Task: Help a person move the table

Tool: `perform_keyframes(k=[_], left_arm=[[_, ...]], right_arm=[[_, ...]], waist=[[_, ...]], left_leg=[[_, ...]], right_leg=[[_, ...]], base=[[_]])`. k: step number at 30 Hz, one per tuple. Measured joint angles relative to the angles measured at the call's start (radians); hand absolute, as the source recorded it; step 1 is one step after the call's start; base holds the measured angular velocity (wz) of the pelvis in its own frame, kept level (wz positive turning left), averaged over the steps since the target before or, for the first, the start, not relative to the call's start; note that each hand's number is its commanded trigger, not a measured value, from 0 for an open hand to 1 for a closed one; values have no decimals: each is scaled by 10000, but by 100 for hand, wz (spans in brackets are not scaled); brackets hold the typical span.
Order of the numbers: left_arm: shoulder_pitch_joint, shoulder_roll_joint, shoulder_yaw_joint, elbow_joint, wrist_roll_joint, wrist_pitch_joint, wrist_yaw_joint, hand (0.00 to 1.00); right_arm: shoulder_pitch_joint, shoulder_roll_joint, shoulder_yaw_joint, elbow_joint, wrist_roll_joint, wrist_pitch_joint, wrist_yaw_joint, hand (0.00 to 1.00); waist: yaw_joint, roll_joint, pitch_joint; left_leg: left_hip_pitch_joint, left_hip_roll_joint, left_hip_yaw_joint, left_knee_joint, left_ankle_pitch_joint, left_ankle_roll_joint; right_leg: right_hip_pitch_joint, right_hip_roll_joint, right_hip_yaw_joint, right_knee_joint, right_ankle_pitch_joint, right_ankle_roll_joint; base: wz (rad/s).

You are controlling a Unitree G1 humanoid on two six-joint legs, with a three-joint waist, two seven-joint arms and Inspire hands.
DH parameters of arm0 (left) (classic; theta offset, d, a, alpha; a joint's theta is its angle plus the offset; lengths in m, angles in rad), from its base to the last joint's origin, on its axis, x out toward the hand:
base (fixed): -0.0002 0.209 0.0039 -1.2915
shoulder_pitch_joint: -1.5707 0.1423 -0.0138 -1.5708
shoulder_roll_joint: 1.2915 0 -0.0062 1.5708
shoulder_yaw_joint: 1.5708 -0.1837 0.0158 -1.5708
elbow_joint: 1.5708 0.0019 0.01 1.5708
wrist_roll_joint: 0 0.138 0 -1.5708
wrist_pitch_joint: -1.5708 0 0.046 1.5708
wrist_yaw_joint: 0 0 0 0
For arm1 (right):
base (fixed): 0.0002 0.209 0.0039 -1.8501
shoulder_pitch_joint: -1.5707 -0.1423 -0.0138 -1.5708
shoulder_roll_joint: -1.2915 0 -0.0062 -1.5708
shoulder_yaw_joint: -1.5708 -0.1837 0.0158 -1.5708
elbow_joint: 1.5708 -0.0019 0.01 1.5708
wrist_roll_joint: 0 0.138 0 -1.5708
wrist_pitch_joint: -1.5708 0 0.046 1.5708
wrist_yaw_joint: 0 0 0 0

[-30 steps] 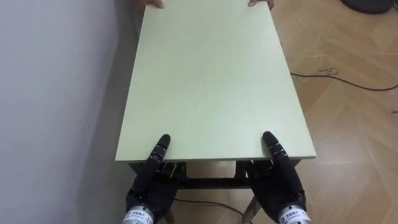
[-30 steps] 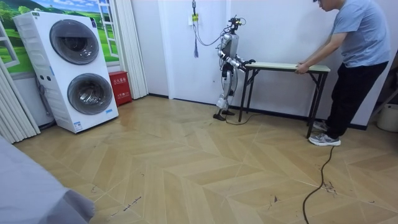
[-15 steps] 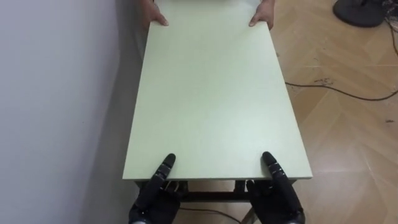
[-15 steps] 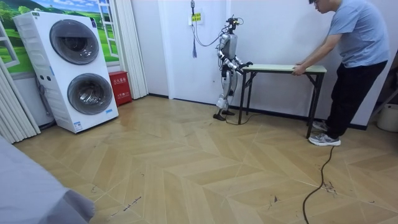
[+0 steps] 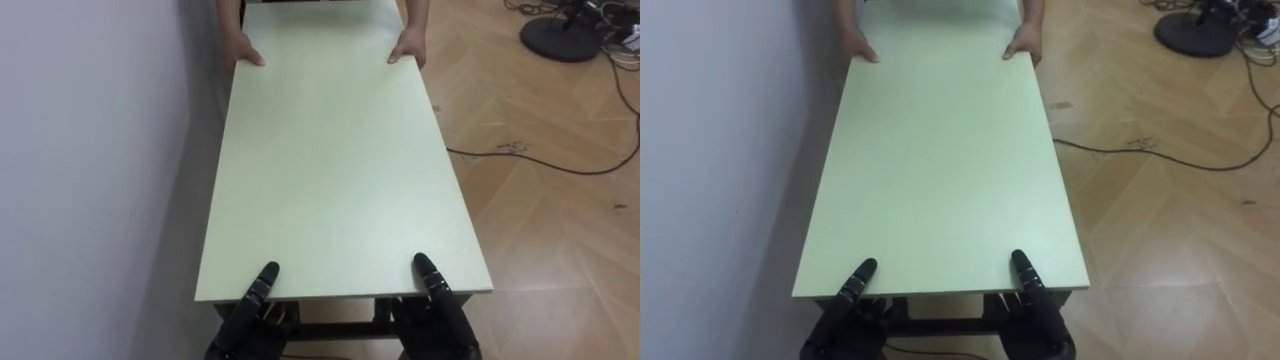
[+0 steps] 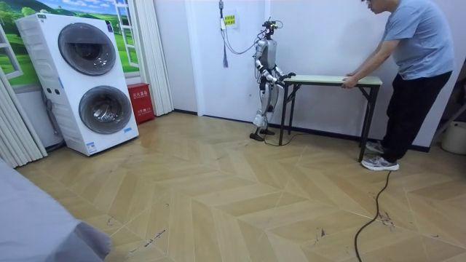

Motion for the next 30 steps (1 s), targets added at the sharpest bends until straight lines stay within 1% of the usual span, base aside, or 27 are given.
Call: perform_keyframes(k=[1, 2, 3, 4, 5, 6, 7, 8, 10, 13, 17, 23, 30], left_arm=[[-7, 0, 122, 90, 160, 5, -92, 100], [-37, -7, 235, 215, 332, 48, -217, 100], [-92, -14, 321, 336, 419, 143, -306, 86], [-111, -15, 366, 382, 526, 181, -328, 75], [-148, -16, 414, 470, 599, 240, -379, 61], [-161, -21, 454, 493, 680, 285, -387, 53], [-194, -36, 520, 534, 760, 367, -399, 15], [-208, -42, 556, 577, 781, 408, -424, 0], [-218, -44, 679, 706, 1038, 430, -570, 0], [-331, -40, 728, 1078, 1626, 424, -609, 0], [-498, -40, 796, 1452, 2126, 403, -609, 0], [-543, -42, 813, 1621, 2204, 342, -649, 0], [-657, -54, 837, 1783, 2321, 340, -755, 0]], right_arm=[[-132, 78, -47, 184, -157, 51, 41, 100], [-187, 125, -90, 324, -172, 93, 78, 100], [-226, 146, -166, 454, -182, 205, 85, 87], [-227, 147, -203, 515, -198, 261, 103, 80], [-241, 154, -285, 575, -254, 351, 148, 65], [-248, 167, -344, 618, -301, 402, 160, 45], [-279, 206, -469, 697, -430, 474, 178, 5], [-334, 210, -513, 810, -464, 509, 224, 0], [-369, 207, -606, 982, -640, 644, 393, 0], [-541, 197, -826, 1473, -1392, 645, 648, 0], [-674, 162, -902, 1937, -1769, 645, 766, 0], [-810, 151, -919, 2424, -1765, 642, 1155, 0], [-824, 152, -1015, 2611, -1774, 645, 1409, 0]], waist=[[3, 10, 8], [3, -16, -14], [2, -28, -24], [-1, -28, -30], [-1, -30, -60], [5, -33, -69], [18, -28, -95], [25, -16, -110], [24, -13, -117], [29, 55, -157], [69, 133, -153], [98, 124, -154], [236, 59, -172]], left_leg=[[17, 33, 1, -9, 6, -21], [30, 40, 1, -8, 11, -29], [54, 41, 1, -5, 13, -31], [68, 41, 1, -5, 13, -32], [83, 34, 1, -3, 14, -30], [94, 27, 0, -2, 14, -30], [95, 22, 4, 0, 15, -29], [97, 23, 8, 1, 15, -28], [142, 28, 18, 1, 16, -29], [174, 25, 29, -3, 15, -29], [227, 34, 40, -19, 18, -35], [245, 47, 36, -28, 13, -47], [274, 61, 37, -27, 16, -52]], right_leg=[[9, 31, -13, -2, 38, -23], [20, 33, -20, -11, 38, -23], [46, 33, -25, -15, 38, -23], [65, 33, -26, -24, 38, -23], [110, 33, -26, -85, 44, -31], [150, 33, -26, -148, 53, -42], [160, 34, -25, -175, 61, -51], [160, 35, -11, -176, 64, -54], [181, 40, -11, -187, 66, -58], [253, 44, -13, -322, 103, -51], [294, 51, -19, -338, 105, -51], [353, 58, -97, -338, 105, -51], [368, 68, -86, -335, 105, -51]], base=[[-5], [-3], [0], [0], [0], [0], [0], [0], [0], [0], [0], [0], [0]])
